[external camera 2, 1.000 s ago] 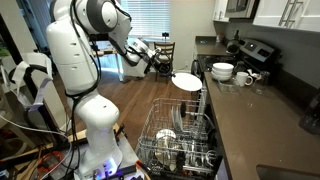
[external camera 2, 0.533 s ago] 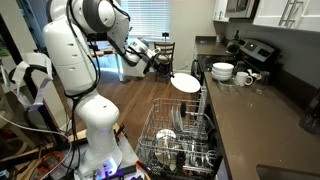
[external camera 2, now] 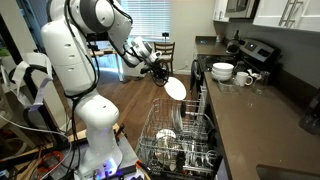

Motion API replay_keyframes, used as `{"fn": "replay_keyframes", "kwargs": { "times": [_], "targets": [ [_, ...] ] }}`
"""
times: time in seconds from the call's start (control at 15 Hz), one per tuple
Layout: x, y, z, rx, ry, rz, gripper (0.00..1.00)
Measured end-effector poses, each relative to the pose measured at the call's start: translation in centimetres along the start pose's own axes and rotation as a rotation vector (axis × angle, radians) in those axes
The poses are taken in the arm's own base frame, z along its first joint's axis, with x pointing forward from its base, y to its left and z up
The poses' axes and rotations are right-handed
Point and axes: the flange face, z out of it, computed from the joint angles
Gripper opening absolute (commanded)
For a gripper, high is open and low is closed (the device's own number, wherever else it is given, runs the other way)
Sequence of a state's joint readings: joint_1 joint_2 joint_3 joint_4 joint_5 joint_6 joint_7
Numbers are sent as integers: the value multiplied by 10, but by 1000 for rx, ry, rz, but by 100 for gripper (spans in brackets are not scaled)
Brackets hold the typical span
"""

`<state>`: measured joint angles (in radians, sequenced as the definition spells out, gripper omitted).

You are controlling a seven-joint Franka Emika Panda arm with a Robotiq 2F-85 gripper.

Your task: Remove the white plate from the countertop and put it in the dishwasher

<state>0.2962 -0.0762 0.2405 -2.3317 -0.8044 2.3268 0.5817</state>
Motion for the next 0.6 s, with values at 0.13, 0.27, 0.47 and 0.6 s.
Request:
{"fn": "replay_keyframes", "kwargs": {
  "times": [0.13,0.27,0.47,0.6],
  "targets": [
    [-6,5,2,129,-2,15,4],
    [-15,9,9,242,-28,7,4],
    [-34,11,22,328,-85,-59,4],
    [-42,18,25,338,-90,-101,5]
  ]
}}
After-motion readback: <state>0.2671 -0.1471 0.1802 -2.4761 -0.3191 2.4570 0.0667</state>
